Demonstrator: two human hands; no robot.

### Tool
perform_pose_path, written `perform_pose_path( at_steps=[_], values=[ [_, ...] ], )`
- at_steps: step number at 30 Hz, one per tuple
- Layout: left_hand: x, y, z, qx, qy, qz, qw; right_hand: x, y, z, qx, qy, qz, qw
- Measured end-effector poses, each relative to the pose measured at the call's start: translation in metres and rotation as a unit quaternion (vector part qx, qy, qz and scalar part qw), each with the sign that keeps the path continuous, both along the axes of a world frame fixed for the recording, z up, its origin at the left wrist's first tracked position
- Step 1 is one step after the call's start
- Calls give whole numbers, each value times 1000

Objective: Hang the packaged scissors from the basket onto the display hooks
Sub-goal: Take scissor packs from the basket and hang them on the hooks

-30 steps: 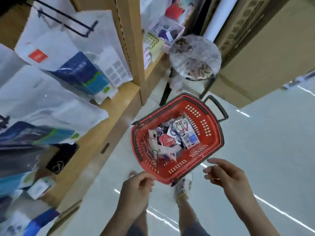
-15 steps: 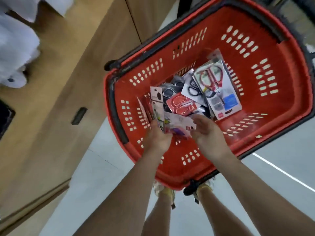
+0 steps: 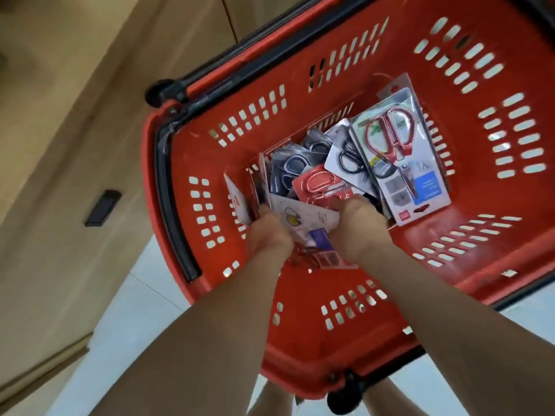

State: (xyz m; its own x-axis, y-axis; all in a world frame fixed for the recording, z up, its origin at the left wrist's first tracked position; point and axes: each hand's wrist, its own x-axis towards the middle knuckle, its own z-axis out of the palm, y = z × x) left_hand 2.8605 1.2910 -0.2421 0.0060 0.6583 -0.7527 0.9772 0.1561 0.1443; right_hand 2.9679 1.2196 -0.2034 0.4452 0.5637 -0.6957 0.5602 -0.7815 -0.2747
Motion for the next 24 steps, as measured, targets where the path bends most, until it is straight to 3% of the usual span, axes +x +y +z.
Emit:
perform_pose_path(
  at_steps=[3,6,14,20,24],
  values=[
    [-3,9,27,-17,-14,26,999,18,-4,37,36,5,-59,998],
    [-8,10,73,-59,-105,88,989,37,-17,87,53,12,-103,993],
    [-39,8,207,-157,-307,275,897,63,-50,189,204,5,-266,942],
    [-53,13,269,-217,-436,305,818,38,-50,226,220,95,-434,869],
    [-50,17,302,-218,-451,275,821,16,-38,269,225,169,-429,858]
  ],
)
